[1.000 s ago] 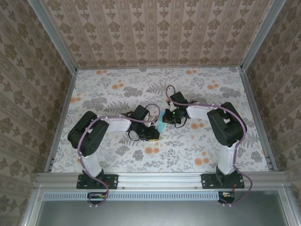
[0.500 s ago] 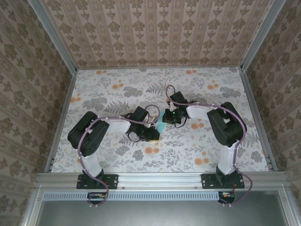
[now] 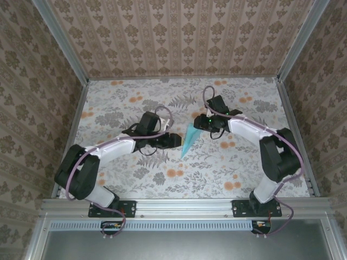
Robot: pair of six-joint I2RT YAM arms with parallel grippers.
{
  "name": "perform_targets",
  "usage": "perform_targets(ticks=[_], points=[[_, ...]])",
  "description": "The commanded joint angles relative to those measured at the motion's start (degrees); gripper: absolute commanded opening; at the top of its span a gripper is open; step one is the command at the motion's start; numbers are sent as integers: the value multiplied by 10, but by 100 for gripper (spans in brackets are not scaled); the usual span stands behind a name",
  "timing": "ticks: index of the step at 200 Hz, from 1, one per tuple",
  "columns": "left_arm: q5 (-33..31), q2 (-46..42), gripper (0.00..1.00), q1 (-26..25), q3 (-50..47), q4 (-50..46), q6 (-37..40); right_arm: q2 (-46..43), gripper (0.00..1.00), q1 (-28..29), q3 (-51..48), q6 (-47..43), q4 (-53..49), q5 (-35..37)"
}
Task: Fold a paper plane with a square sheet of paper (fold left side to right side)
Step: Fold the wing for the fifth time at the center of the table, then turn over the paper plane at the top-center of the table.
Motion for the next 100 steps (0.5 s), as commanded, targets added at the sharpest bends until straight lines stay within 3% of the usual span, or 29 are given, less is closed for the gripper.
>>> perform_targets(ticks=[1,23,55,77,100], points=[[-58,-24,52,24,-16,6,18,-40,57,15,-40,21,-36,59],[-92,-33,54,40,-14,12,18,-45,68,43,-63,64,-31,74],[-111,-29,54,46,-4,19,20,-6,69,76,-62,100,5,62],[-115,-30,55,46,-4,17,24,32,68,93,-30,98,-4,63],[-123,-36,55,46,-9,12,26,57,56,98,-18,100,-9,65]])
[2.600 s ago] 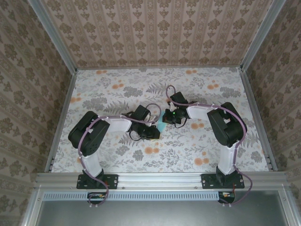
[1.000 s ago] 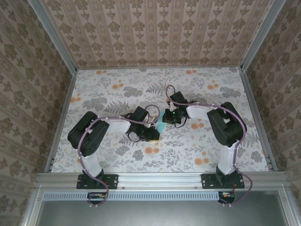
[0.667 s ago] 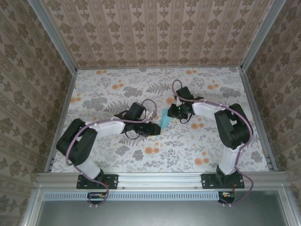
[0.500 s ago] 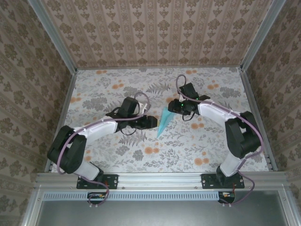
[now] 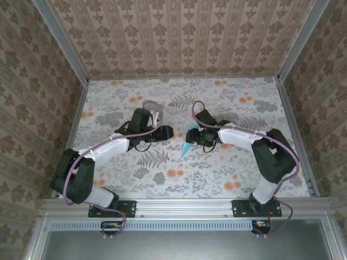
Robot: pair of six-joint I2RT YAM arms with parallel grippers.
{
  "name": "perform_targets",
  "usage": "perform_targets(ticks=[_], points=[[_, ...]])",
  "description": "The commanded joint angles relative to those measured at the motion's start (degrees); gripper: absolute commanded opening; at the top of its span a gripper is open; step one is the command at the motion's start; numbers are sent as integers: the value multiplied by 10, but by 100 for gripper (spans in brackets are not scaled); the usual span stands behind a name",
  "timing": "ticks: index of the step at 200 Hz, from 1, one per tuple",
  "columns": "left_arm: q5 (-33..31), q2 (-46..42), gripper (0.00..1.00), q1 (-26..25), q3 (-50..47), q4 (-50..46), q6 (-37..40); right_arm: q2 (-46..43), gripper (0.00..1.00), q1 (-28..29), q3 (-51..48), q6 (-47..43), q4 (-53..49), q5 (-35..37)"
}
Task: Fold a paper plane with a square sheet of paper (fold left side to right side)
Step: Turn over the paper plane at the top-center of the table.
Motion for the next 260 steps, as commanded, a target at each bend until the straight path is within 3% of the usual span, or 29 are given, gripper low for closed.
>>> perform_targets(ticks=[1,14,36,49,105,146,159,222,260], points=[[-19,-15,55,2,-4,4,16,22,55,5,25,15,-4,15],[-23,-17,55,2,-6,1,17,23,42,5,20,18,4,7],[-28,-18,56,2,-2,-7,22,1,12,8,17,7,16,-5],[-29,-17,56,2,1,-11,24,-19,0,8,15,-1,23,-18],[-49,-41,57,10,-1,-15,26,-99,0,1,-50,19,113,-146],[-57,-55,58,16,-4,-22,26,-68,0,-24,-140,51,192,-184],[-56,-55,58,16,-4,-25,26,-62,2,-36,-157,43,186,-174],[-58,-53,59,17,2,-32,29,-106,30,-66,-146,-44,20,-41],[-63,-60,67,23,-1,-18,30,-167,41,-54,-110,-66,-58,2]])
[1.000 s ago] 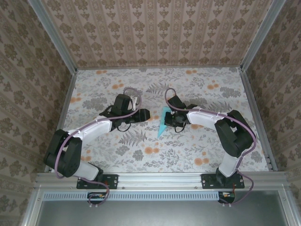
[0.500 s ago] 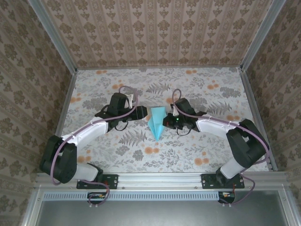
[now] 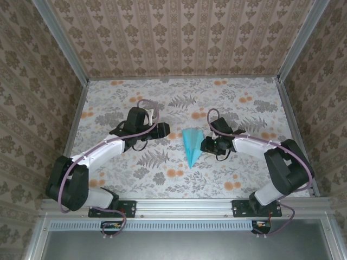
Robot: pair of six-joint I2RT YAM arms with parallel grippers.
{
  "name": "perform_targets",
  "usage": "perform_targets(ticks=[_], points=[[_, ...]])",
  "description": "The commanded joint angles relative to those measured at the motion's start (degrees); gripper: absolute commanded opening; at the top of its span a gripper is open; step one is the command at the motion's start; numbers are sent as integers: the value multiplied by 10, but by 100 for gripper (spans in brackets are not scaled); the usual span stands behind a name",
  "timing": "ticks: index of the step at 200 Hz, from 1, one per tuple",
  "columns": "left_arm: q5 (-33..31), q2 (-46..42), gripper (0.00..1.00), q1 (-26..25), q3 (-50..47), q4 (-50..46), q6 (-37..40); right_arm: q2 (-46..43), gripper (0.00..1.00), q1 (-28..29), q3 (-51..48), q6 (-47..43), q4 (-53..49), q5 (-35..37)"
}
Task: Fold a paper plane with a square sheet of paper (fold left side to right side)
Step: Turn over the paper plane at the top-center of the table, then pick up the paper plane at the center of the table.
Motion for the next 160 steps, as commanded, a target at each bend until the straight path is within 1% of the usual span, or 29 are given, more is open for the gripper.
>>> perform_targets(ticks=[1,26,54,75,109,126,160], points=[[-10,-17,67,8,-1,5,13,-51,42,11,39,-31,-81,57],[-17,-31,76,14,-14,27,9,-71,47,42,65,-34,-114,67],[-26,-51,81,20,-31,39,5,-52,52,93,84,-20,-118,76],[-29,-63,82,26,-38,34,5,-14,52,117,100,-13,-113,78],[-29,-74,83,34,-45,25,6,43,51,138,126,-8,-108,77],[-29,-76,84,34,-47,24,5,65,48,141,137,-5,-114,84],[-27,-75,84,34,-48,24,6,88,46,143,147,-4,-108,87]])
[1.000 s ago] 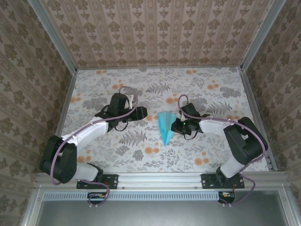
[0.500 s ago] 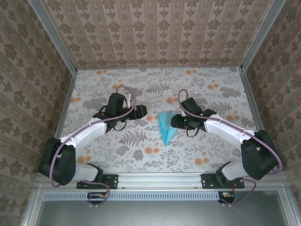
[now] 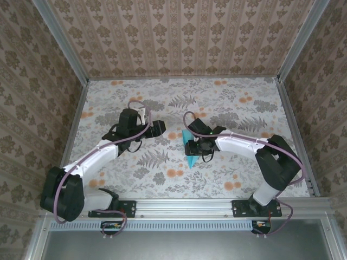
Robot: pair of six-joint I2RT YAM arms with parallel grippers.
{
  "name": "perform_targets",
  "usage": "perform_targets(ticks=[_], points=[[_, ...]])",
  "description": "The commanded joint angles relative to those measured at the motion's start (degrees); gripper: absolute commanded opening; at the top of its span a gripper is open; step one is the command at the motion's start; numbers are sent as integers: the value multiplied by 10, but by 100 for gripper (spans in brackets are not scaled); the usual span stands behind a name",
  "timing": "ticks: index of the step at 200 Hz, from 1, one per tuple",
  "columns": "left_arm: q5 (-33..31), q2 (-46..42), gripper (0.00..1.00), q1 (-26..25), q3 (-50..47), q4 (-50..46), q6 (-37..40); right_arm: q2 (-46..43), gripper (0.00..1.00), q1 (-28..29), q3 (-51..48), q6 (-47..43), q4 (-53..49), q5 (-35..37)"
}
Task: Fold a paper plane with a square sheet of paper (fold left side to right side)
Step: Pick up the paper plane at the center of the table.
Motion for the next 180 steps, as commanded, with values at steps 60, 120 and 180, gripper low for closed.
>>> perform_targets(ticks=[60,120,180], points=[[-2,-16,86,19,-10,-3,6,55,43,9,41,11,-22,19],[0,-20,86,23,-12,-6,8,91,42,19,62,6,-38,29],[-2,-48,88,33,-18,-21,15,106,31,20,68,8,-54,32]])
